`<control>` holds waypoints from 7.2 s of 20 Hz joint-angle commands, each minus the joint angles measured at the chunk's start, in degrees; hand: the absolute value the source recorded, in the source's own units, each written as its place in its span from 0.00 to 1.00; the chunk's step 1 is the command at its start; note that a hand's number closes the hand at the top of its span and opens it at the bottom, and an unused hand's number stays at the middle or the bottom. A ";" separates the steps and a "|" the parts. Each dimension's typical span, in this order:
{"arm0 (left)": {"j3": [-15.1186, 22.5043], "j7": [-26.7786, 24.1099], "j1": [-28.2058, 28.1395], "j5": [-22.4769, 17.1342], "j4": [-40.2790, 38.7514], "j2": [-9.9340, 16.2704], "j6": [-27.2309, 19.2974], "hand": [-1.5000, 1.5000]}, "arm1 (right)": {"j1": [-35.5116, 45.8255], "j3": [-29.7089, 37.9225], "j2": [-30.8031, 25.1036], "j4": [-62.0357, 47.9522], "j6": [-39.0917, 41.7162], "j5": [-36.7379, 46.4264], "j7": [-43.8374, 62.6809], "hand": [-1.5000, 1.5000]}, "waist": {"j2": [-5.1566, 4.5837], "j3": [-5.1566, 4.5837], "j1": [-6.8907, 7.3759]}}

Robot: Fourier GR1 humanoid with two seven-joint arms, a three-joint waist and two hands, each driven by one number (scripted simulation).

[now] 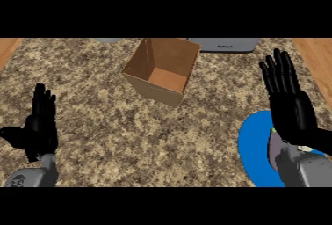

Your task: Pick the eggplant from the plate and place it in the cardboard box

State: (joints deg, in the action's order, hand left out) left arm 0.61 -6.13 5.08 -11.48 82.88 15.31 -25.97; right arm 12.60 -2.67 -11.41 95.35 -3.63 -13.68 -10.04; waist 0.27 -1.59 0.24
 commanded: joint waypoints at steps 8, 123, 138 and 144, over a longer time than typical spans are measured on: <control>12.66 -2.31 5.66 7.36 4.07 9.53 16.03 0.50 | 0.21 4.24 -29.32 -20.43 13.87 3.94 28.57 0.00 | -2.64 1.27 -1.68; 3.32 1.92 11.95 18.53 2.41 -1.93 38.44 0.50 | 39.27 -47.55 11.33 -15.29 9.03 59.05 31.42 1.00 | -0.43 1.49 5.89; 2.12 0.52 10.36 19.38 1.39 -2.05 37.35 0.50 | 59.79 -38.70 11.41 -30.65 -16.50 50.89 59.88 1.00 | -0.76 1.42 3.61; -1.08 1.55 9.81 17.28 4.03 0.41 39.08 0.50 | 64.71 -31.73 11.41 -45.32 -17.17 48.69 49.40 1.00 | -0.74 1.51 1.85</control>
State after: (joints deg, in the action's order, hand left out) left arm 1.27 -4.73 14.61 6.88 86.71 14.81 12.41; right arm 74.22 -37.82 -0.01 58.48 -19.54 35.23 43.89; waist -0.38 -0.10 3.03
